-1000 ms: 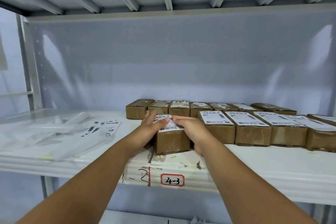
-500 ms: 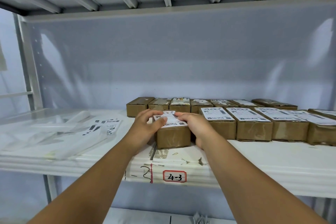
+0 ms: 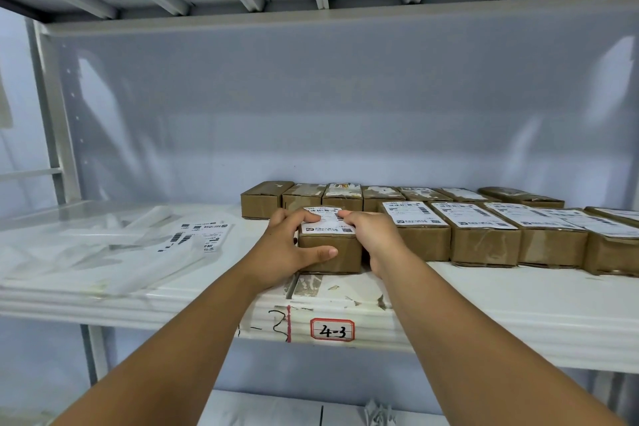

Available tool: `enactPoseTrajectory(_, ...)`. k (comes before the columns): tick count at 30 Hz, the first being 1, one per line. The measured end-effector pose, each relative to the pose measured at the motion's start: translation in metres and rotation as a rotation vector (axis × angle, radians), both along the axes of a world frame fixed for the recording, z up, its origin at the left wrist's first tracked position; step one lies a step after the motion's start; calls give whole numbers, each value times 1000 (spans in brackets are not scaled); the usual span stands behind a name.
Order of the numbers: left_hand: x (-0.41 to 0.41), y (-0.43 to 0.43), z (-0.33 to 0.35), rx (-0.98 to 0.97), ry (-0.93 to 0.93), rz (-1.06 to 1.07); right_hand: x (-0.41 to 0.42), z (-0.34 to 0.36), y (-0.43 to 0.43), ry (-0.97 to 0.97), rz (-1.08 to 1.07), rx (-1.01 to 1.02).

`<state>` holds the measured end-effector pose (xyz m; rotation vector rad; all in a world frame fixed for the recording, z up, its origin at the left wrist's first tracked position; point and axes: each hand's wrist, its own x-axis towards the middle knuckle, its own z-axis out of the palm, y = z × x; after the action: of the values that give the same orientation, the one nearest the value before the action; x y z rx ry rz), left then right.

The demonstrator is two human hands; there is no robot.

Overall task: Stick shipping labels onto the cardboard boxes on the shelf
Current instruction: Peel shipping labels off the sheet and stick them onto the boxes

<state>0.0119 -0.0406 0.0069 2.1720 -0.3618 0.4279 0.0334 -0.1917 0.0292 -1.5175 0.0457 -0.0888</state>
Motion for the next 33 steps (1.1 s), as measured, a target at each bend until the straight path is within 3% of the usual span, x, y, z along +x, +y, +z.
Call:
enactPoseTrajectory(11, 4, -1, -2, 44, -40, 30, 0, -1, 0, -63, 48, 20)
enactPoseTrajectory(13, 7, -1, -3, 89, -77, 69, 2, -4, 0, -159, 8, -154)
enactPoseTrajectory(16, 11, -1, -5, 109, -117, 130, 2, -10, 1, -359, -107, -570)
enactPoseTrajectory(19, 10, -2, -5, 130, -129, 182, 5, -17, 4, -546, -157, -823)
enactPoseTrajectory(23, 12, 0, -5, 81, -114, 154, 6, -19, 5, -545, -93, -986)
enactPoseTrajectory(26, 16, -2, -5, 111, -56, 99, 3, -20, 5, -601, -163, -1103)
enactPoseTrajectory(33, 31, -9, -4, 93, 3, 3, -4, -16, 7, -669, -223, -1210)
